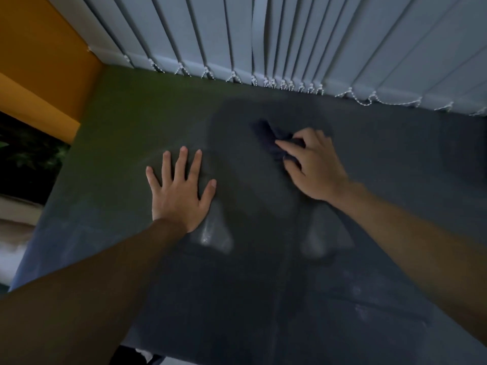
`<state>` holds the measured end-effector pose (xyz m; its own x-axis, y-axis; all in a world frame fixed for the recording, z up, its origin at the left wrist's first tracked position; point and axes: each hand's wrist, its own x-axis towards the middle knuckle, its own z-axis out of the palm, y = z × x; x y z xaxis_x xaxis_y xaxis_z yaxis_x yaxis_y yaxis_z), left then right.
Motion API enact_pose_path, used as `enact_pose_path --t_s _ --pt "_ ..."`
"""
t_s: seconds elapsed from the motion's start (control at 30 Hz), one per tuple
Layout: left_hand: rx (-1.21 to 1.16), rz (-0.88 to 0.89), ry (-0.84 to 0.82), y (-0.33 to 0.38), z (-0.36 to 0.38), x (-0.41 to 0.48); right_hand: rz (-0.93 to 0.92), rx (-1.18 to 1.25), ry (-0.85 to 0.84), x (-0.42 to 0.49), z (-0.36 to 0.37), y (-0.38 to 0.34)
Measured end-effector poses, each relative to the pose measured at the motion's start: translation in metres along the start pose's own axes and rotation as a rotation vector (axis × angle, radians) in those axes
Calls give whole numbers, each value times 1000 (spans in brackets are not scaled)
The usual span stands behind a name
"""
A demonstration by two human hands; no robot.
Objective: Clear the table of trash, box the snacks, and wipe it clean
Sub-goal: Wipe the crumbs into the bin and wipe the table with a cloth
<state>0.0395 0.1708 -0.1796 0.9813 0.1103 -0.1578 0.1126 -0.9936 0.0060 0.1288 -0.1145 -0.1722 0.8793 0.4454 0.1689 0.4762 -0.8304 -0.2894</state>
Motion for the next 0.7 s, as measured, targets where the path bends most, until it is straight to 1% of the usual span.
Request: enact_pose_path --t_s 0.03,0.1,0.17,0.2,0.23,0.3,0.37,0.4,0.47,0.53,0.6,0.63,0.7 --pt "4 -2 1 3 -5 2 29 -19 7 2 -4 11" --pt "-35 -12 27 12 -17 10 180 -49 54 10 -8 33" --pt "-117 5 61 32 -25 21 326 -55 85 15 -10 36" --pt "-172 29 62 45 -26 25 337 -53 91 12 -9 31" --pt "-225 55 49 60 -26 29 297 -48 89 6 -6 24" --pt "-267 93 7 88 -21 33 131 -54 48 -11 -3 14" --pt "-151 109 -6 103 -8 31 -9 -63 -11 -17 -6 21" --pt "-80 109 -4 105 -3 30 -47 -74 -27 -13 -8 31" --pt "-23 101 8 104 3 32 -23 -117 -14 3 -10 53" --pt "-18 103 15 104 4 33 140 -108 54 19 -15 72" --pt "-12 103 25 105 3 33 275 -35 135 27 -16 74" --pt "-9 104 21 106 3 34 278 -3 138 25 -15 69" --pt "-3 106 13 106 3 34 161 31 95 14 -11 56"
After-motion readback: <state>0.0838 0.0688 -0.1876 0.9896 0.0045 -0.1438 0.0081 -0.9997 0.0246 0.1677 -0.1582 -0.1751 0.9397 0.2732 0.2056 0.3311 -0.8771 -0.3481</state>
